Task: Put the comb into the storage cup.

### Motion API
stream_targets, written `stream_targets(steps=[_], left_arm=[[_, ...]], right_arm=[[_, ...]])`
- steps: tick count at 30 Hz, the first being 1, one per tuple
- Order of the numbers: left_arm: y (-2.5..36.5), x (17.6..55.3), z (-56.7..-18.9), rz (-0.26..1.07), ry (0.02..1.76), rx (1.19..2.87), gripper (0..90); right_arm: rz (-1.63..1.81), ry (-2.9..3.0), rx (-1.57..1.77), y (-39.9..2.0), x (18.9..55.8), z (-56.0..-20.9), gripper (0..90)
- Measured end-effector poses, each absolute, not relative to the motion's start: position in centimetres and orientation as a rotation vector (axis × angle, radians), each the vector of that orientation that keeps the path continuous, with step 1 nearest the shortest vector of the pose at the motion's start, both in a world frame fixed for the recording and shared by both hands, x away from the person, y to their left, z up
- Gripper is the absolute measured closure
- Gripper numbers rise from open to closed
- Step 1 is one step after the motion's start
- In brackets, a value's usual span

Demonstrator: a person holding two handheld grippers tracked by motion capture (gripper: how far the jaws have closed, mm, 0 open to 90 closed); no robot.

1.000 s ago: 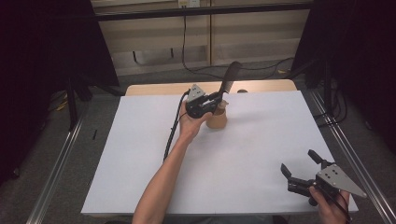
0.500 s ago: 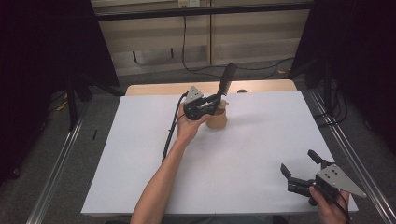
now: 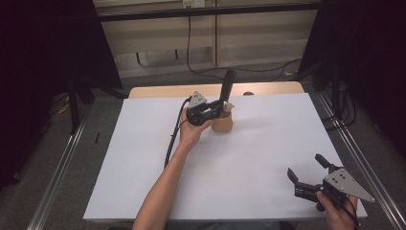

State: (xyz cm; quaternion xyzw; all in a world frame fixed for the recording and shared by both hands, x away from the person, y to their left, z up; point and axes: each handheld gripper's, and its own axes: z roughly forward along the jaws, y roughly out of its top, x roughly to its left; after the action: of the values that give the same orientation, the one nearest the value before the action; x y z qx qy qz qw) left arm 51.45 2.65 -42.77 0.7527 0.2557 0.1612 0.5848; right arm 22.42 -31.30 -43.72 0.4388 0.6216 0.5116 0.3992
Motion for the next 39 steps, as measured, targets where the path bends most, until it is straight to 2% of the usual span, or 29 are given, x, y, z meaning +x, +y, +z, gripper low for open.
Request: stream_targets(steps=[39], left_arm=[[2.24, 51.26, -42.83, 0.376, 0.627, 1.84, 72.0]], right_arm=[[1.292, 1.571, 1.106, -31.3, 22.43, -43.71, 0.0]])
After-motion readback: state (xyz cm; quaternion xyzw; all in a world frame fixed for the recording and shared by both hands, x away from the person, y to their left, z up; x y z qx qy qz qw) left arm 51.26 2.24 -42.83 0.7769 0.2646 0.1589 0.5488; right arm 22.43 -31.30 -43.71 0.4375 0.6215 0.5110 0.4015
